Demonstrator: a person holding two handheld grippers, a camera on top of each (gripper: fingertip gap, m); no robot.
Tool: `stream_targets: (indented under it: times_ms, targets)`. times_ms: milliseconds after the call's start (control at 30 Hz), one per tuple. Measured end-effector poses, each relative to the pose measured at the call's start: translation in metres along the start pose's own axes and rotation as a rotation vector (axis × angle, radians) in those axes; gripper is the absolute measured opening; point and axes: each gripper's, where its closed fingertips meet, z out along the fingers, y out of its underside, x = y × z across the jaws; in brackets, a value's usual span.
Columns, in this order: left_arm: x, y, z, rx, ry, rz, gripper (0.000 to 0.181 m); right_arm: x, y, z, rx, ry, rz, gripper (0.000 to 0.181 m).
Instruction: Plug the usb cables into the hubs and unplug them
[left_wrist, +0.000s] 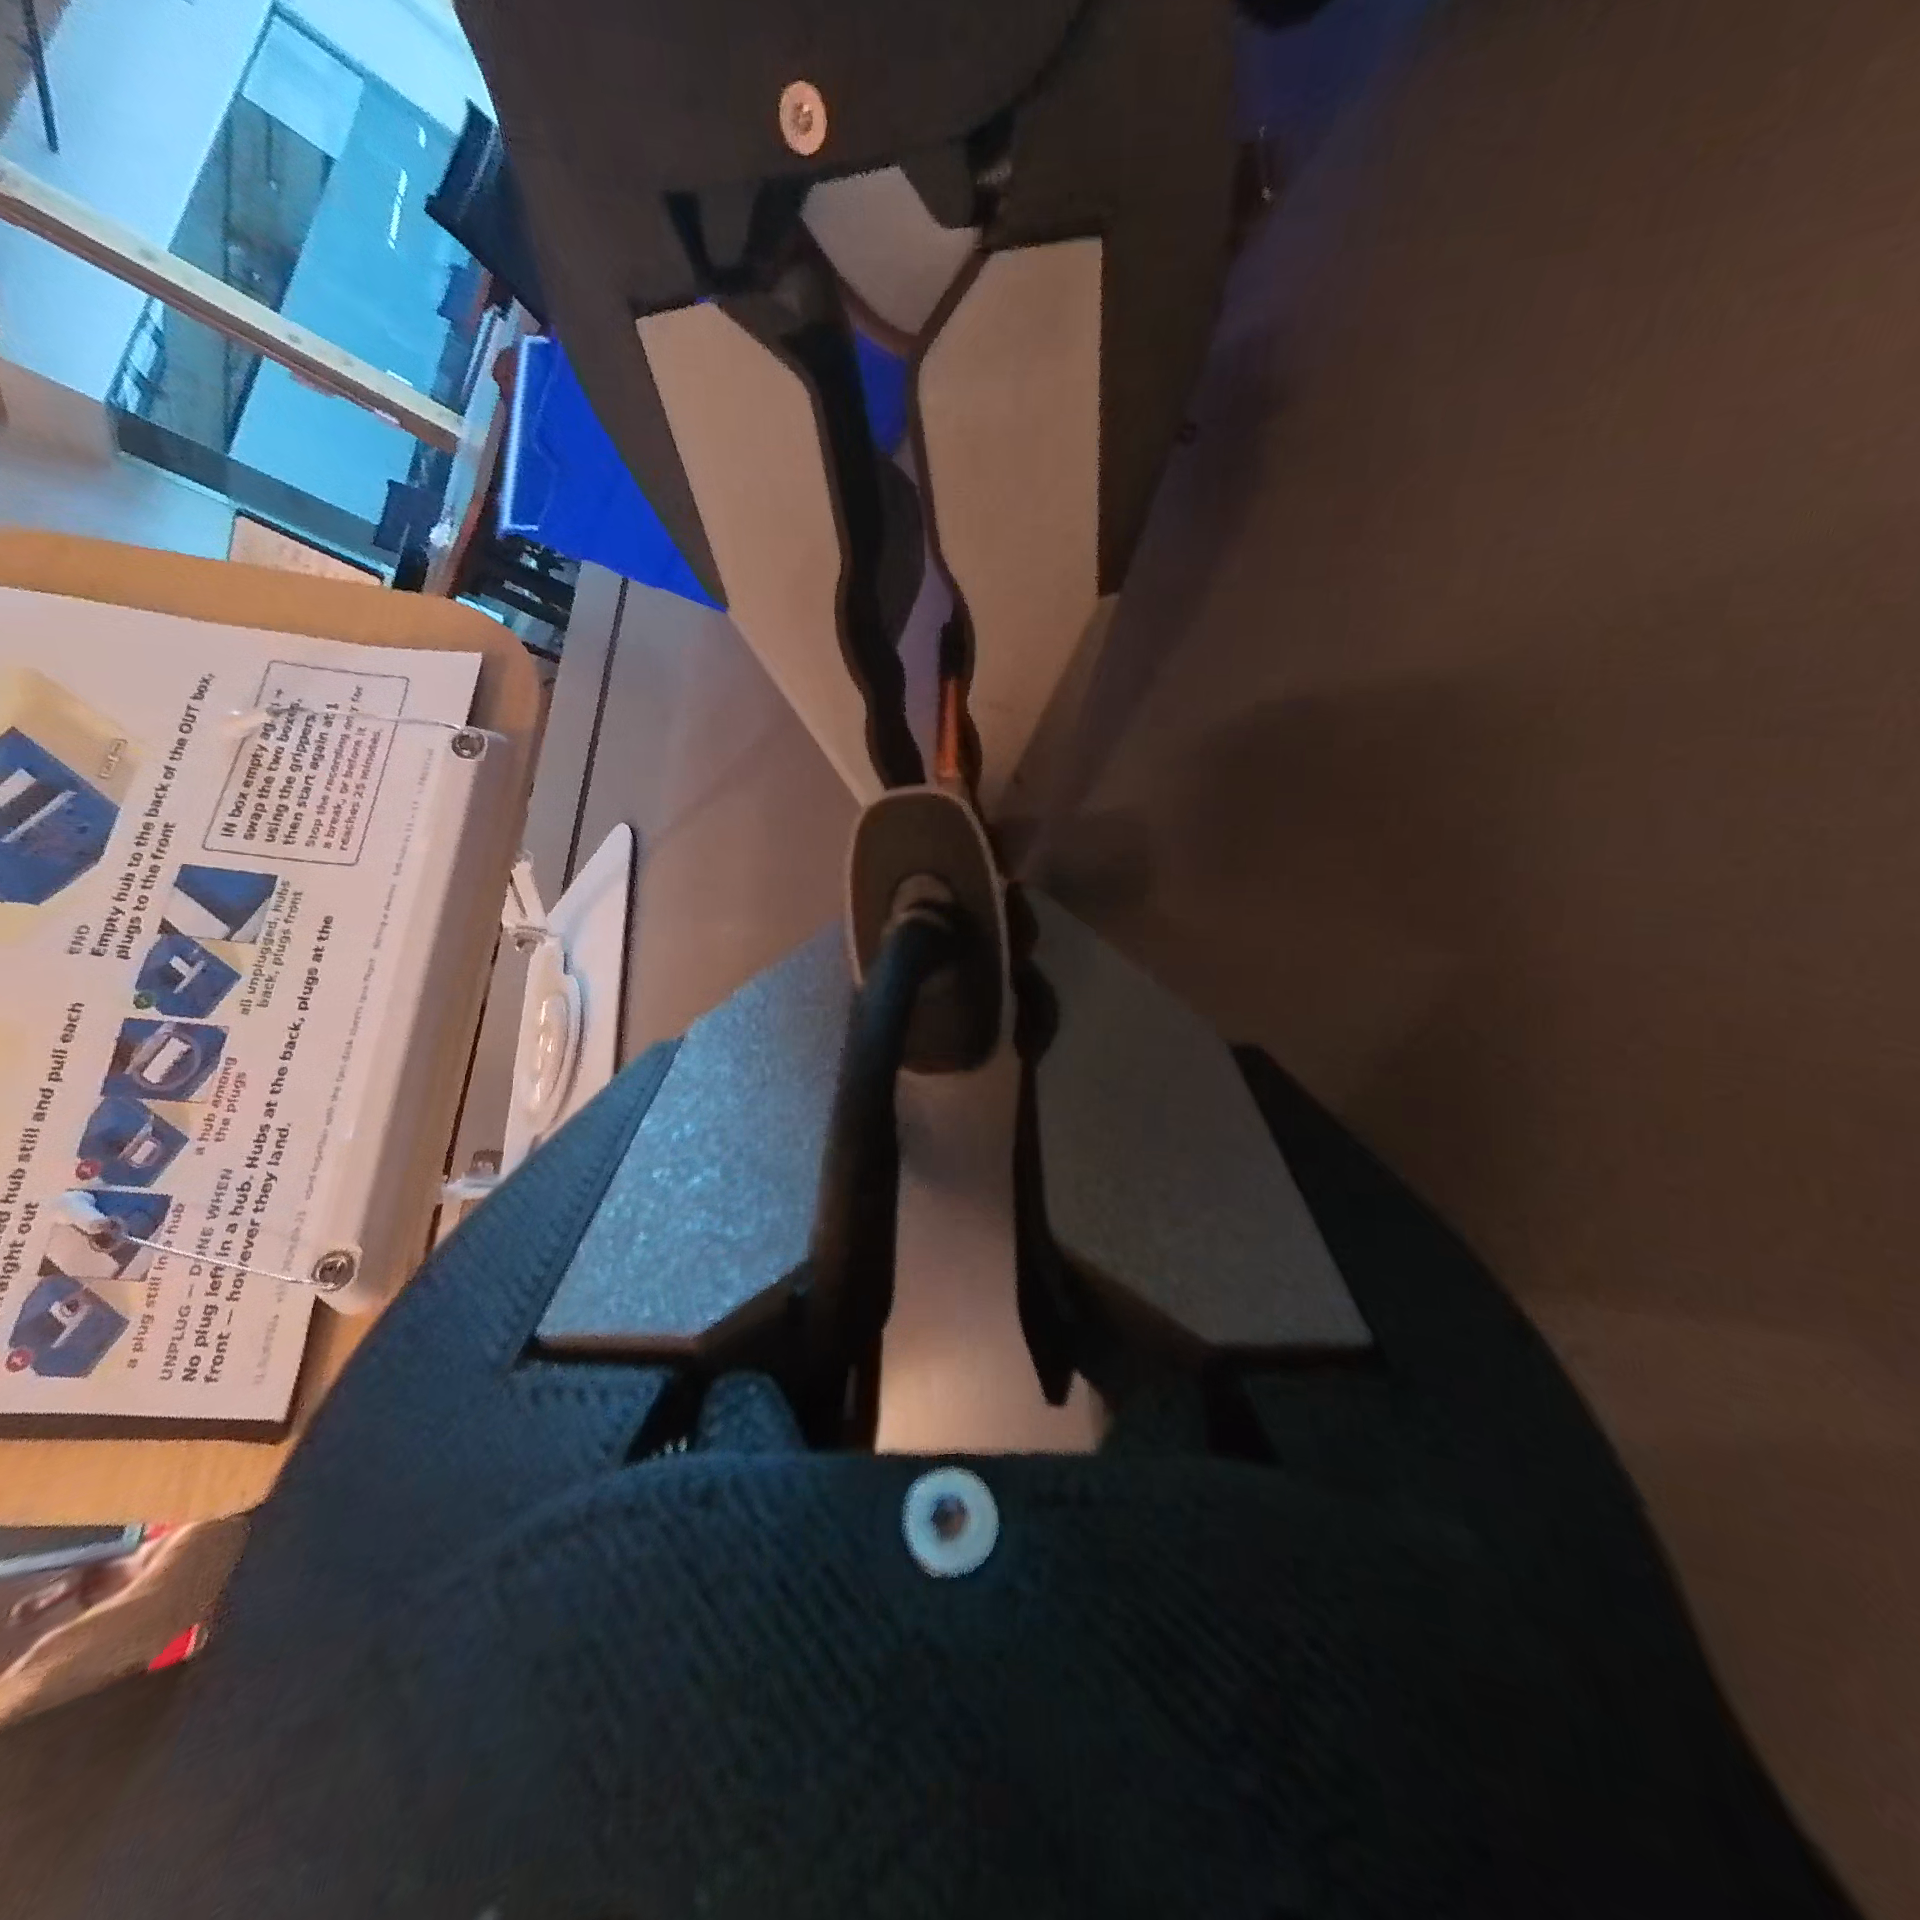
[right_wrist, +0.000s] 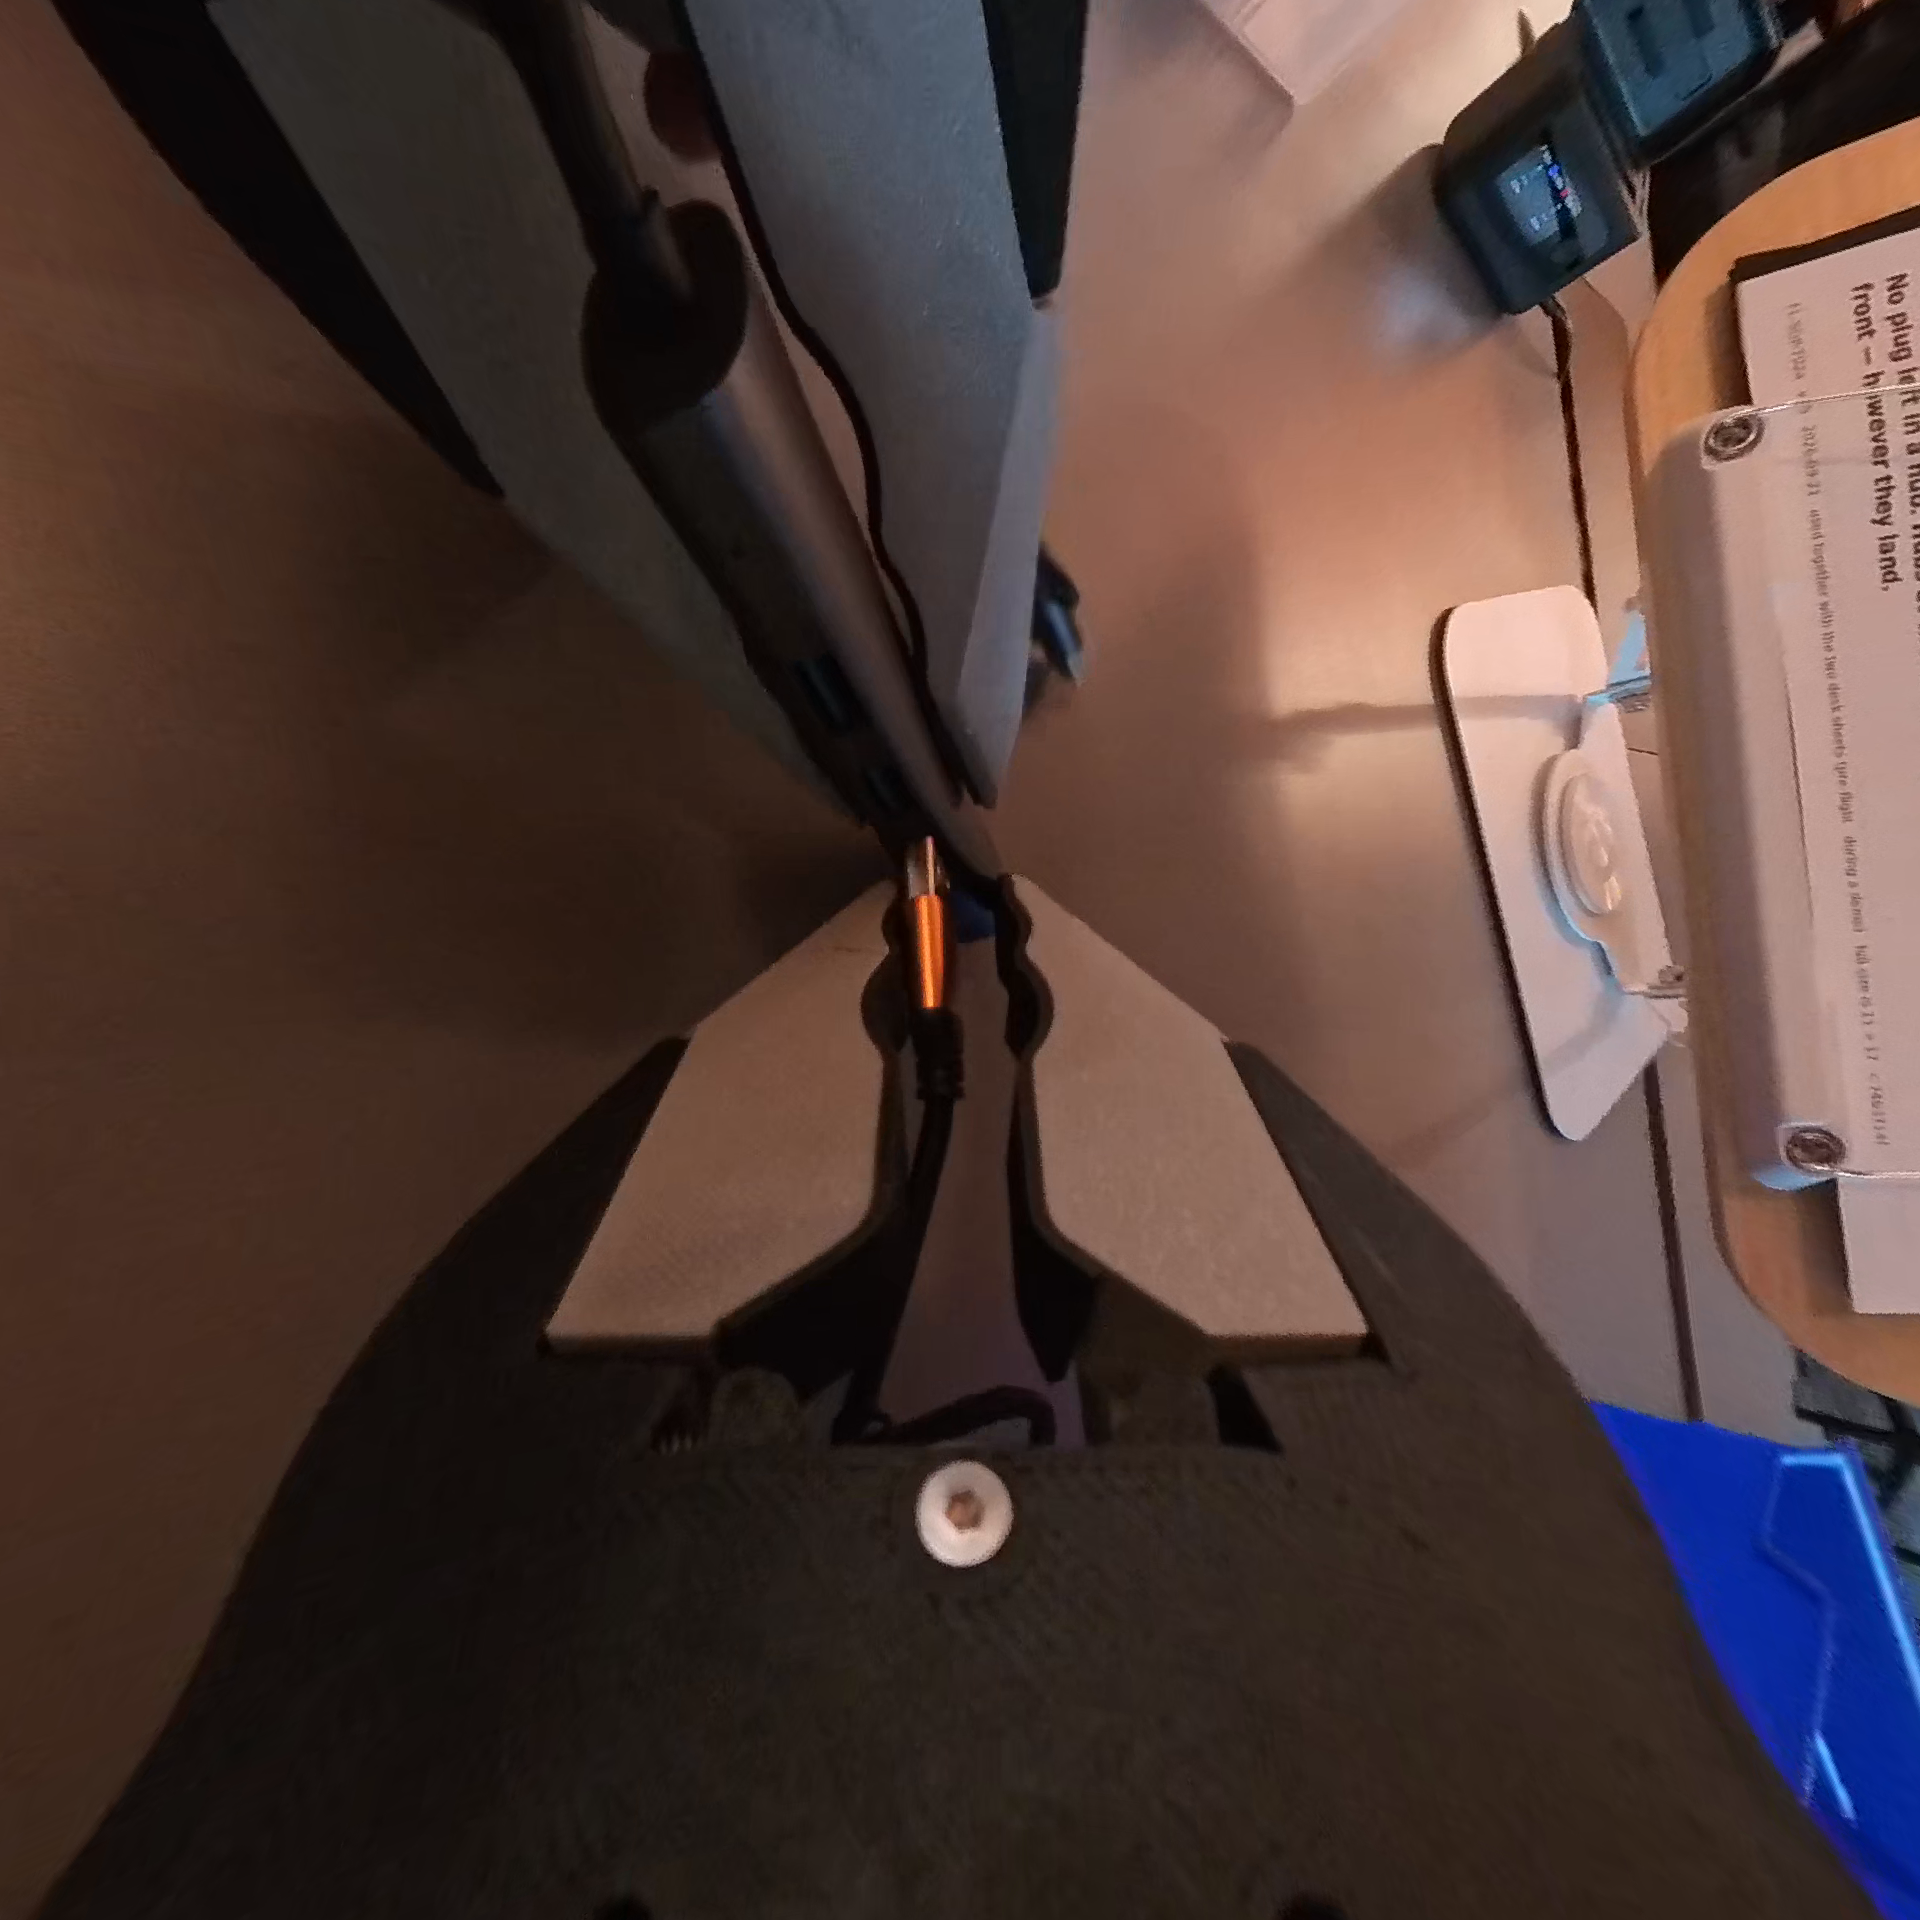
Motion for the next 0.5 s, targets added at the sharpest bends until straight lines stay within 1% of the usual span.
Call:
stream_targets:
  times_ms: [100, 200, 267, 367, 433, 500]
  targets:
    - [-0.001, -0.002, -0.002, 0.01, 0.006, -0.012, 0.017, 0.0, -0.004, -0.001, 0.026, -0.005, 0.018, 0.012]
    - [-0.007, -0.001, -0.004, -0.019, -0.008, -0.025, 0.016, 0.006, -0.007, -0.001, 0.045, 0.02, 0.044, 0.013]
    - [-0.006, 0.002, -0.003, -0.043, -0.004, -0.023, 0.016, 0.005, -0.006, 0.002, 0.036, 0.009, 0.061, 0.014]
    - [-0.002, 0.007, 0.0, -0.072, -0.007, 0.026, 0.016, 0.003, -0.003, 0.005, 0.017, -0.009, 0.087, 0.024]
    - [-0.001, 0.007, 0.001, -0.073, -0.007, 0.029, 0.016, 0.002, -0.001, 0.004, 0.017, -0.013, 0.082, 0.022]
    - [-0.003, 0.008, 0.002, -0.079, -0.014, 0.02, 0.016, 0.003, -0.002, 0.004, 0.019, -0.002, 0.066, 0.017]
